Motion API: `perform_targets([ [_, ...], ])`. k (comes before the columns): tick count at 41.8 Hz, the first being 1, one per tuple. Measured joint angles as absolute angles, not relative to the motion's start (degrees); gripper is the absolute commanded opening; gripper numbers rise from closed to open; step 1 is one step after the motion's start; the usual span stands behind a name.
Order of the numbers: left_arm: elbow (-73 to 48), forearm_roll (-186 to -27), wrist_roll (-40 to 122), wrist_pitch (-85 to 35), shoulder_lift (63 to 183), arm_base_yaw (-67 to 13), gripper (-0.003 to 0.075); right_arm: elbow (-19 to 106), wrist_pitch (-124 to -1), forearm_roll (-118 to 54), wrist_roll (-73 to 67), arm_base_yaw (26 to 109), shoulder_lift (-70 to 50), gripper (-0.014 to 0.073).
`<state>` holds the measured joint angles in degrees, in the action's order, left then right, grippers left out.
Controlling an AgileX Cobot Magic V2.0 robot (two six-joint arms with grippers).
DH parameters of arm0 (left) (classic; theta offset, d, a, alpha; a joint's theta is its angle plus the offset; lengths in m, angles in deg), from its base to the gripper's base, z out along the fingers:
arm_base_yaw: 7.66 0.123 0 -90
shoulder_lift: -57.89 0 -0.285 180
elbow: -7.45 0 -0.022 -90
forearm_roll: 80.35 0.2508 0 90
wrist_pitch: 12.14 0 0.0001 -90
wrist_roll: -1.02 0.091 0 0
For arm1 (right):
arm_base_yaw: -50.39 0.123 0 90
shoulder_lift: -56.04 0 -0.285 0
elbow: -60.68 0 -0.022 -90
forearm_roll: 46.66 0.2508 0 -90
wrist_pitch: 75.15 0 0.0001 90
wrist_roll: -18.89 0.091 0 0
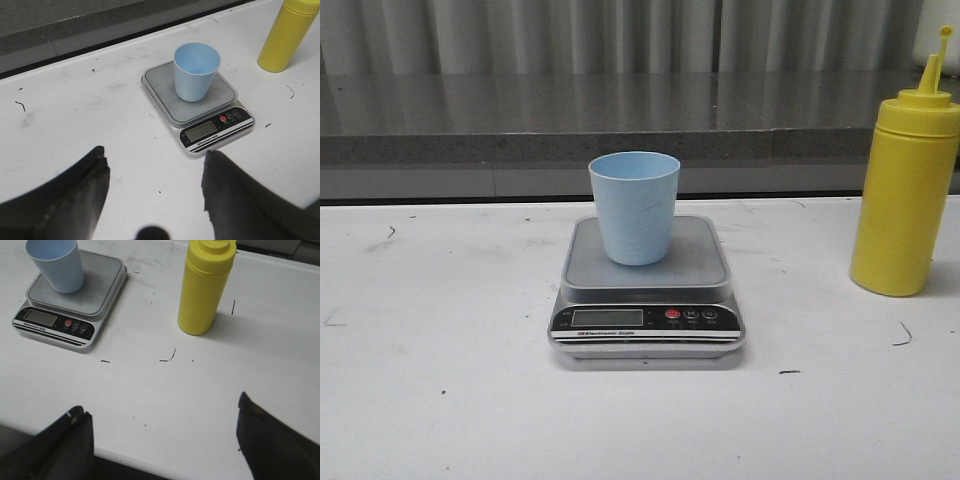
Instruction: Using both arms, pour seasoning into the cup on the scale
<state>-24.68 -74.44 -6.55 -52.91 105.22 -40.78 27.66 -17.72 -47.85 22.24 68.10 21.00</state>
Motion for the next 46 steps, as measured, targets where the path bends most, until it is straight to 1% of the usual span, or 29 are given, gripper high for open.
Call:
perform_targets([
  [13,-24.7,-74.4,-6.6,-52.2,105.2,-40.8,0.0407,27.7,-17.7,-47.7,22.2,68.1,21.1,0.0601],
  [16,-24.7,-74.4,-6.6,-52.0,105.2,-40.8,0.0377,27.7,-17.7,-47.7,22.2,68.1,21.1,0.0554],
  [18,-24.7,-74.4,-6.6,-52.0,105.2,-40.8,0.0319,27.7,-17.7,-47.7,22.2,68.1,21.1,0.0489],
  [21,-24.7,-74.4,-6.6,-52.0,105.2,-40.8,0.0228,27.7,-17.7,-47.7,22.2,68.1,21.1,0.0361],
  [25,-24.7,-74.4,-6.6,-52.0,105.2,-40.8,0.0104,27.7,-17.7,-47.7,22.2,68.1,21.1,0.0141],
  [26,-24.7,-74.4,-6.6,-51.9,105.2,-40.8,0.0081,27.7,-17.7,-47.7,22.2,68.1,21.1,0.0113],
  [28,-24.7,-74.4,-6.6,-51.9,105.2,-40.8,0.0034,27.7,-17.7,-47.7,22.2,68.1,21.1,0.0014],
  [30,-24.7,-74.4,-6.6,-51.9,105.2,-40.8,-0.0005,27.7,-17.7,-47.7,22.2,68.1,21.1,-0.0055],
  [32,-24.7,-74.4,-6.6,-51.9,105.2,-40.8,-0.002,27.7,-17.7,-47.7,22.2,68.1,21.1,-0.0116],
  [46,-24.7,-74.4,-6.6,-51.8,105.2,-40.8,-0.002,27.7,-17.2,-47.7,22.2,68.1,21.1,-0.0118],
])
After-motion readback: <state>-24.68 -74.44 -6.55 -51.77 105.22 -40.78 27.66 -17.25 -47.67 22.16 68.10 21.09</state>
